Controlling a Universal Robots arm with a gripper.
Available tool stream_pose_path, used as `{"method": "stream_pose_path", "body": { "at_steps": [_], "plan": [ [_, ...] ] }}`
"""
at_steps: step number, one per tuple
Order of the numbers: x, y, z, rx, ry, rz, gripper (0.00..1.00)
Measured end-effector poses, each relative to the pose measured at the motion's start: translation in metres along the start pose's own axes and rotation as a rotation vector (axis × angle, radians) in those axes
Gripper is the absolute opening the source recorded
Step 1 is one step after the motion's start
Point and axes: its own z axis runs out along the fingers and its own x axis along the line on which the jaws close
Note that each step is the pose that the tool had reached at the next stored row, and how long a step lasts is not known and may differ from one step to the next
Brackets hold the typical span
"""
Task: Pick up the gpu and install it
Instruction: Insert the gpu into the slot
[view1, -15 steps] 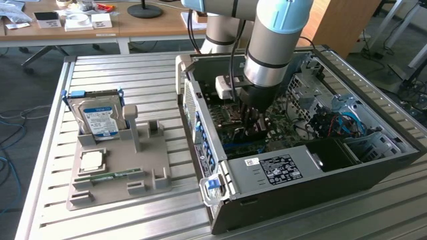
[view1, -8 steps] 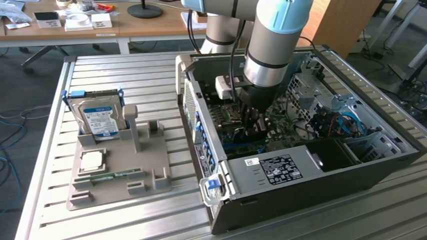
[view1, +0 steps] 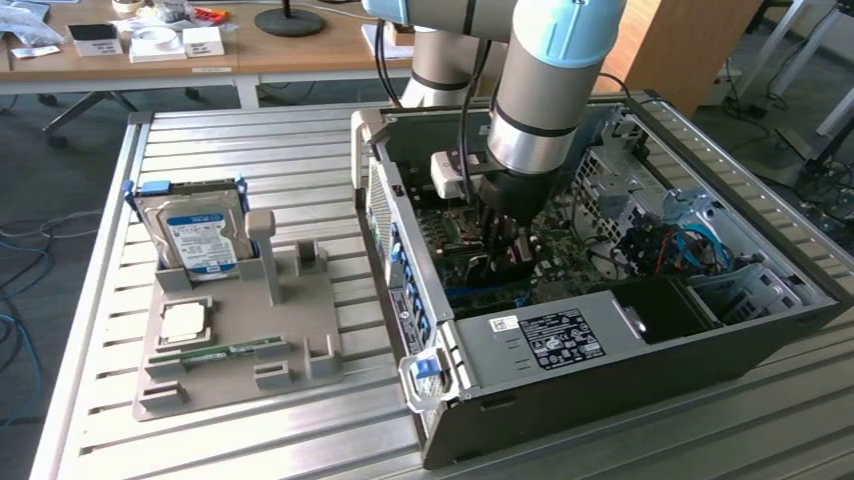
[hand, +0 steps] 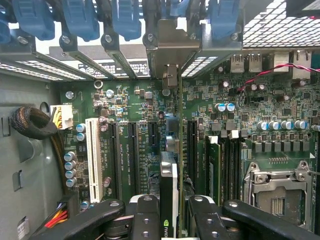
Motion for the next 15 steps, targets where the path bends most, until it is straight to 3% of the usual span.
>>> {"method": "stream_pose_path", "body": {
  "at_steps": [15],
  "plan": [
    [-0.0001,-0.0001,-0.0028,0.0000,-0.0002,0.000,0.27]
  ]
}}
